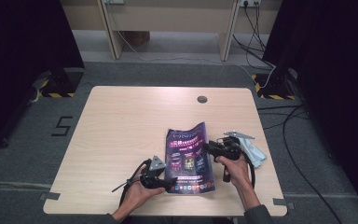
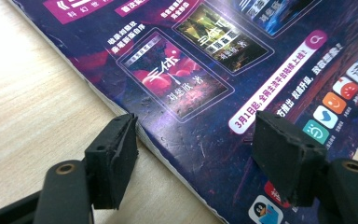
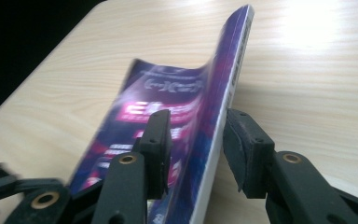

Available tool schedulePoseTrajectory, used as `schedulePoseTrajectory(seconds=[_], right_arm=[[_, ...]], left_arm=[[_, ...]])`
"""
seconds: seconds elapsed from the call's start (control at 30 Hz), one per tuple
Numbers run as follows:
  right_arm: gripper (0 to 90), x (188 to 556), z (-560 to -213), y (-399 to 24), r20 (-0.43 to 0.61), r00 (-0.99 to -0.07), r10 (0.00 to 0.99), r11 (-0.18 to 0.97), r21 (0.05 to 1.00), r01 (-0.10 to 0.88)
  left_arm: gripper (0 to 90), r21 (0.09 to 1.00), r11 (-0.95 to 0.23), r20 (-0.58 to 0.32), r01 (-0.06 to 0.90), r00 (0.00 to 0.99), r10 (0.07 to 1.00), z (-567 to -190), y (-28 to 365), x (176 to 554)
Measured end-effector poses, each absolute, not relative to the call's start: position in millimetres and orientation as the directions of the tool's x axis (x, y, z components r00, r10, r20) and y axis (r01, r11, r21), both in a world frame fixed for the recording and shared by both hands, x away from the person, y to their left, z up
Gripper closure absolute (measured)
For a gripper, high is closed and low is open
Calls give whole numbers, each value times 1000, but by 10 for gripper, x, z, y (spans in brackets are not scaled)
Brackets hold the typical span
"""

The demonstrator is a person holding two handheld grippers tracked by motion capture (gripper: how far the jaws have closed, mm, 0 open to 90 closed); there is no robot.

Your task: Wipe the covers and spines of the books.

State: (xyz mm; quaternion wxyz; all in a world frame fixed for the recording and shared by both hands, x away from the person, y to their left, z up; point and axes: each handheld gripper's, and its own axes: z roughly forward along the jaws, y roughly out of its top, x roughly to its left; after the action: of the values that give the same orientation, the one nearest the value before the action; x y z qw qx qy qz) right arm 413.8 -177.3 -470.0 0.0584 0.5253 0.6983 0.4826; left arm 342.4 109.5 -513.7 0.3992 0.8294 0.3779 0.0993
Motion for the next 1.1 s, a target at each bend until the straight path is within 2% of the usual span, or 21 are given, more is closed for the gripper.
schedulePoseTrajectory(seconds=[0.1,0.2,0.37,0.8,1.1], right_arm=[[658,4122,-4642,-1720,439,-476,762,12,725,688],[674,4119,-4666,-1639,407,-509,759,89,709,700],[696,4133,-4638,-1627,349,-532,772,149,714,684],[698,4217,-4689,-1586,348,-533,771,174,691,702],[754,4248,-4625,-1541,248,-582,774,255,720,645]], left_arm=[[307,741,-387,-138,549,687,713,-5141,1098,3415],[307,741,-386,-140,550,688,712,-5142,1102,3416],[307,743,-387,-134,546,688,714,-5142,1102,3410],[311,753,-390,-119,531,692,713,-5146,1096,3392],[290,739,-384,-147,553,689,709,-5102,1171,3407]])
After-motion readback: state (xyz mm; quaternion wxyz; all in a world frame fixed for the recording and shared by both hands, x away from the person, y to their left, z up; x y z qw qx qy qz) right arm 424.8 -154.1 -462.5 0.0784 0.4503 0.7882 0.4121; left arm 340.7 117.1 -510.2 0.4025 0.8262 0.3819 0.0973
